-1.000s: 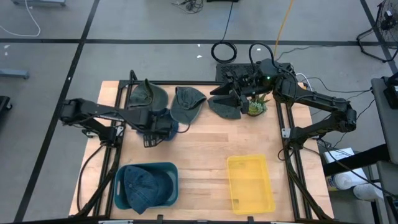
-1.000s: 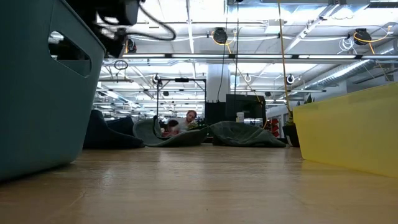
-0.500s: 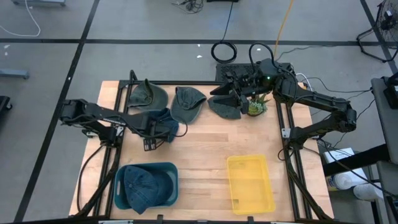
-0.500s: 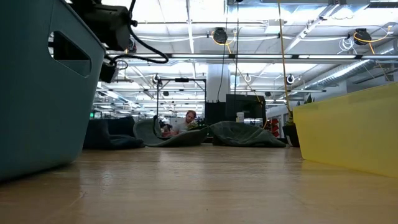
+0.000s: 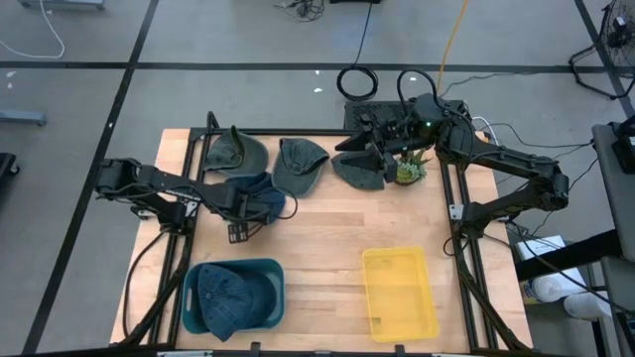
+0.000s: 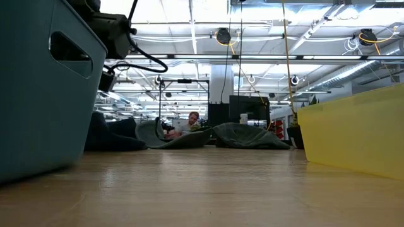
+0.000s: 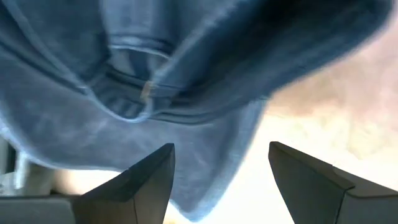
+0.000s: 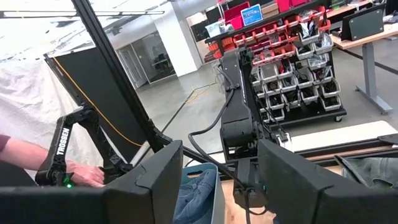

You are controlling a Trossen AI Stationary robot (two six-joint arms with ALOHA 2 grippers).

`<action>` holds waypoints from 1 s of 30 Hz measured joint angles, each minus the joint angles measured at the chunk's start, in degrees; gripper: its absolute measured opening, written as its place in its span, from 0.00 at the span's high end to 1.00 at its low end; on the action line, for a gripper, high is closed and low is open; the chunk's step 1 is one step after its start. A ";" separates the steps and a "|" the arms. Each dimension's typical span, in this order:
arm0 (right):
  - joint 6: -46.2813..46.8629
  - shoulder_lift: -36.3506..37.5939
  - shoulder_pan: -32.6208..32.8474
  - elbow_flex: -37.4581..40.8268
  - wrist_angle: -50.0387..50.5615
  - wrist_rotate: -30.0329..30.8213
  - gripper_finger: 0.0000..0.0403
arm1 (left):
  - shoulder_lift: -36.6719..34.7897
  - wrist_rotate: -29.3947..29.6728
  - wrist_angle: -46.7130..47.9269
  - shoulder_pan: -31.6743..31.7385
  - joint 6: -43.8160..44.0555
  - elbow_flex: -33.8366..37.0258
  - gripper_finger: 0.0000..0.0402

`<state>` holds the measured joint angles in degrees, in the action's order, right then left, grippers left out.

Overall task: Pick & Place hat
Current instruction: Put the dark blue cap into the blue bin

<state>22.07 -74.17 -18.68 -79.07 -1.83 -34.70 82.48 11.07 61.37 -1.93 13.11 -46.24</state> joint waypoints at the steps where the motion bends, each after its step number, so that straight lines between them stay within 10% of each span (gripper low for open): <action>1: -0.05 0.00 0.01 0.00 0.06 0.00 0.51 | 0.00 -1.05 -0.38 0.00 -0.21 0.26 0.34; 9: 0.42 0.00 0.02 0.00 0.39 0.06 0.51 | 0.02 -3.13 -2.19 0.11 0.68 2.10 0.41; 20: 2.07 0.00 0.02 0.00 0.39 0.10 0.51 | -0.02 -3.65 -1.58 1.90 3.59 1.88 0.94; 30: 4.26 0.00 0.00 0.00 0.37 0.11 0.51 | -0.90 -6.67 6.61 0.39 6.74 -4.04 0.97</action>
<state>26.33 -74.17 -18.68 -79.07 -1.45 -34.59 81.58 4.40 67.98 -1.55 19.86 -50.28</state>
